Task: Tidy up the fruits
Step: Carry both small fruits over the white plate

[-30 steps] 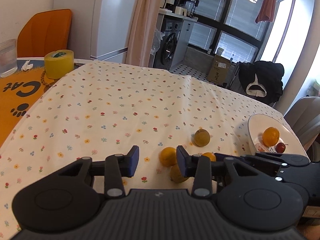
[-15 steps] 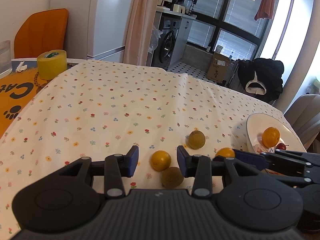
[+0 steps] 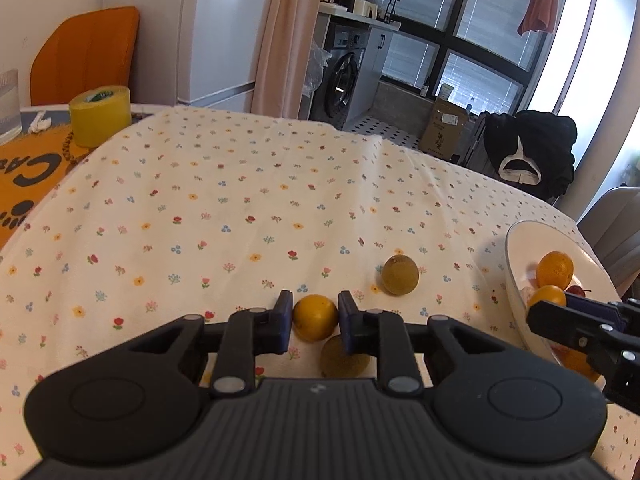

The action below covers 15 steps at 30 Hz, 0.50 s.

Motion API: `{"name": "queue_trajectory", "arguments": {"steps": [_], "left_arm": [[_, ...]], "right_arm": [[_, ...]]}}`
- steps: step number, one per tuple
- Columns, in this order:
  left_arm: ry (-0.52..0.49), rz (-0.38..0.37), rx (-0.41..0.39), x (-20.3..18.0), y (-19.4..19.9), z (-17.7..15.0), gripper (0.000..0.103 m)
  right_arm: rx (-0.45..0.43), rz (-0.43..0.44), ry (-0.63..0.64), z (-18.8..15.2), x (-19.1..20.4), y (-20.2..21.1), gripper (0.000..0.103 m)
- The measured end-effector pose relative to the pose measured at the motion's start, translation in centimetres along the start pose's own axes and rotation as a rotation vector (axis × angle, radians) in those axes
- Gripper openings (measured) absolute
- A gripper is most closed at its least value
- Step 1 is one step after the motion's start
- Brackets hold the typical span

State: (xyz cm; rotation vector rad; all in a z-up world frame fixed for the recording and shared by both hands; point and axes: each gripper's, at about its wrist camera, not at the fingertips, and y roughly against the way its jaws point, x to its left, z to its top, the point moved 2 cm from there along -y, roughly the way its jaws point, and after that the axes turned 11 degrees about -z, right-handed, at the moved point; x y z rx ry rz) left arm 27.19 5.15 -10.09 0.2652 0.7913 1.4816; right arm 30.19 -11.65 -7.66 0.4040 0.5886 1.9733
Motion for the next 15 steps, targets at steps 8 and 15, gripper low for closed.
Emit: {"name": "queue_trajectory", "arguments": {"steps": [8,15], "left_arm": [[-0.023,-0.016,-0.041,-1.8,2.1,0.6,0.022],[-0.049,-0.038,-0.073,-3.9,3.7,0.7,0.022]], "right_arm": [[-0.024,-0.033,-0.043,-0.4,-2.3,1.5,0.024],[-0.04,-0.056,-0.078,-1.0,-4.4,2.7,0.024]]}}
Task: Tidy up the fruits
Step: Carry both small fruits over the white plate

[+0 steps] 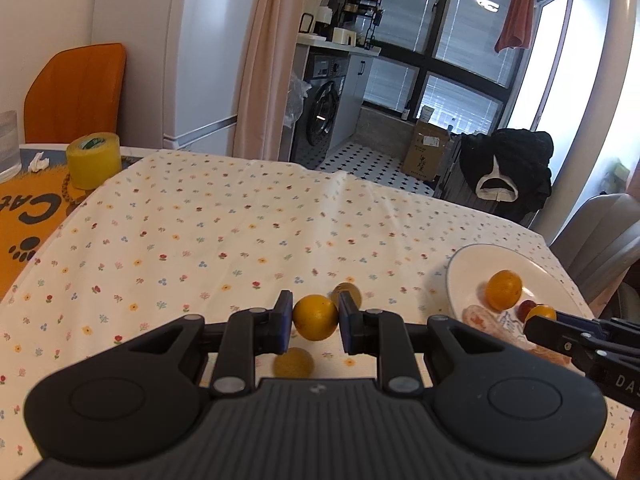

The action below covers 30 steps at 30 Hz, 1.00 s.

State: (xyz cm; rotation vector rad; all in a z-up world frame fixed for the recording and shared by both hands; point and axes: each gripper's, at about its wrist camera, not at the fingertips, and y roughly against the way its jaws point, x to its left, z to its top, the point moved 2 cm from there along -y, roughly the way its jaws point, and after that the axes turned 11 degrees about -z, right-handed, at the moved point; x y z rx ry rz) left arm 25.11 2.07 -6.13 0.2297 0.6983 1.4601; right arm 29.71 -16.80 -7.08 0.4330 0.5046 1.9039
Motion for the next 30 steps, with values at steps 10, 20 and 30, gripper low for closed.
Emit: {"name": "queue_trajectory", "arguments": {"steps": [10,20,30], "left_arm": [[-0.052,-0.044,-0.018,-3.5,0.7,0.3,0.022],[-0.093,-0.093,-0.012,-6.7,0.1,0.1,0.022],[-0.13,-0.132,0.003,-9.0,-1.0,-0.1,0.022]], "right_arm": [[-0.021,-0.036,-0.05,-0.6,-2.8,1.3,0.024],[-0.034,-0.081,-0.089,-1.1,-5.7,2.2,0.024],[-0.033,-0.1,-0.116,-1.6,-7.4,2.2,0.024]]}}
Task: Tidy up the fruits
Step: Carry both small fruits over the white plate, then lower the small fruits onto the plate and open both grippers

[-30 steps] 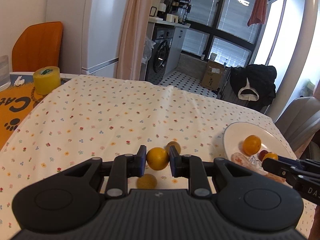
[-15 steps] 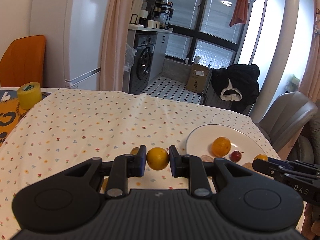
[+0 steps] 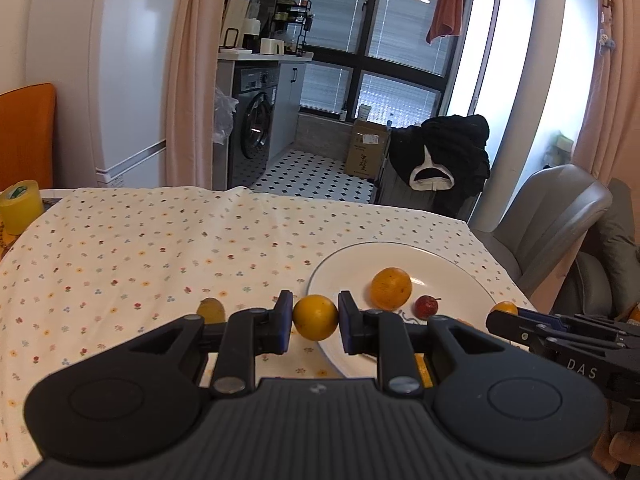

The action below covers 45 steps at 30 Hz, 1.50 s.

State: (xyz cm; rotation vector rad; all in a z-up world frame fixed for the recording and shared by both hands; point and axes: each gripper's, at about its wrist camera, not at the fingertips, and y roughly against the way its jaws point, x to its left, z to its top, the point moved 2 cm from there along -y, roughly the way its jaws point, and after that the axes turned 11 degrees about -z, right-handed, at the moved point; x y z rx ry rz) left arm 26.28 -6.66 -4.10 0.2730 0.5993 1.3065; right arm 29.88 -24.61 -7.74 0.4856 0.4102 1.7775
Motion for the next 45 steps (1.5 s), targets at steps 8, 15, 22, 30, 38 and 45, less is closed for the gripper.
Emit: {"name": "queue_trajectory", "arguments": {"steps": [8,15,22,30,38,45], "left_arm": [[-0.025,-0.031,0.024,-1.3,-1.9,0.1,0.022],[-0.03,-0.044,0.052,-1.8,-3.6,-0.1,0.022],[-0.037,-0.051,0.074,-2.3,-5.1,-0.1,0.022],[-0.033,-0.07,0.09,-2.9,-6.2,-0.2,0.023],[-0.013,-0.044,0.086,-1.9,-5.4,-0.2,0.029],[0.01,0.012,0.06,0.2,-3.6,0.1,0.046]], "right_arm": [[0.01,0.001,-0.008,-0.1,-0.3,-0.7,0.024],[0.019,0.009,-0.012,0.0,-0.3,-1.5,0.024],[0.033,0.021,-0.057,-0.3,-1.2,-2.3,0.032],[0.035,0.012,-0.07,-0.7,-1.9,-2.1,0.036],[0.036,0.015,-0.075,-0.8,-1.8,-2.0,0.04],[0.031,0.023,-0.062,-0.7,-1.0,-1.7,0.042]]}}
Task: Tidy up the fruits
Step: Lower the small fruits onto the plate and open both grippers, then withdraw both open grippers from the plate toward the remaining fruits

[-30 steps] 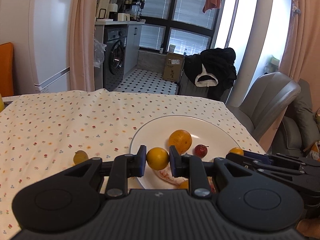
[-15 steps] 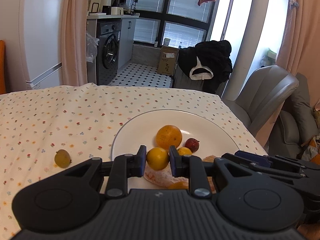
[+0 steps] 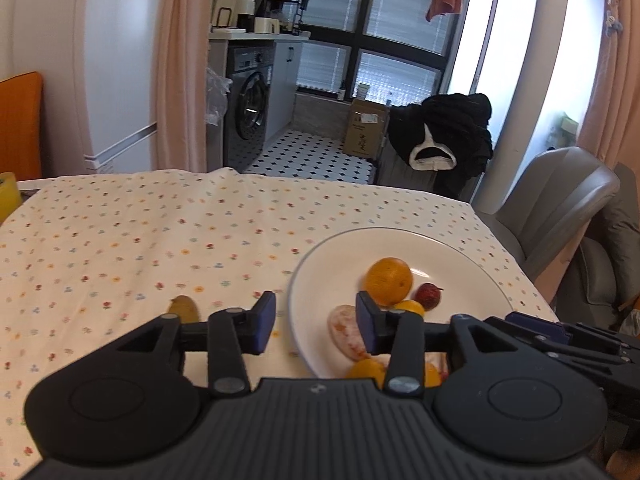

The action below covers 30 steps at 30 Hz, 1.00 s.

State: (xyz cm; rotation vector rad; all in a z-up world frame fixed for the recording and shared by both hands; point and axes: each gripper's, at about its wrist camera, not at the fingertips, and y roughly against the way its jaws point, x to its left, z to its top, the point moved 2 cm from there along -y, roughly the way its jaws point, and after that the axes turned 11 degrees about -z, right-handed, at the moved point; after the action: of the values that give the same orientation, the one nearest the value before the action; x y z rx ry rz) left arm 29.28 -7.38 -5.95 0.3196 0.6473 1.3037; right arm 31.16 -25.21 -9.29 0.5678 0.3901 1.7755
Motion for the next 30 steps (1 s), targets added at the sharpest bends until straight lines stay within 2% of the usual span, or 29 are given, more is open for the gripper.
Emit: {"name": "queue_trajectory", "arguments": {"steps": [3,7,14,16,18,22,30], "left_arm": [[0.007,0.018,-0.01,0.9,0.9,0.0,0.051],[0.016,0.053,-0.014,2.0,1.9,-0.4,0.061],[0.028,0.096,-0.031,4.0,3.7,-0.7,0.075],[0.036,0.111,-0.037,4.6,4.2,-0.8,0.077],[0.048,0.122,-0.038,5.2,4.6,-1.0,0.078],[0.068,0.139,-0.035,6.6,5.2,-1.4,0.078],[0.096,0.169,-0.016,8.5,5.9,-2.5,0.078]], "right_arm": [[-0.006,0.0,0.008,0.0,0.7,0.2,0.051],[-0.011,0.009,0.023,0.0,1.6,0.3,0.053],[-0.026,0.022,0.054,0.1,3.7,0.8,0.069],[-0.029,0.027,0.063,0.1,4.3,0.9,0.077],[-0.031,0.034,0.064,0.2,4.8,1.0,0.091],[-0.029,0.048,0.073,0.1,5.9,1.1,0.101],[0.014,0.078,0.067,-0.4,7.3,0.3,0.103]]}}
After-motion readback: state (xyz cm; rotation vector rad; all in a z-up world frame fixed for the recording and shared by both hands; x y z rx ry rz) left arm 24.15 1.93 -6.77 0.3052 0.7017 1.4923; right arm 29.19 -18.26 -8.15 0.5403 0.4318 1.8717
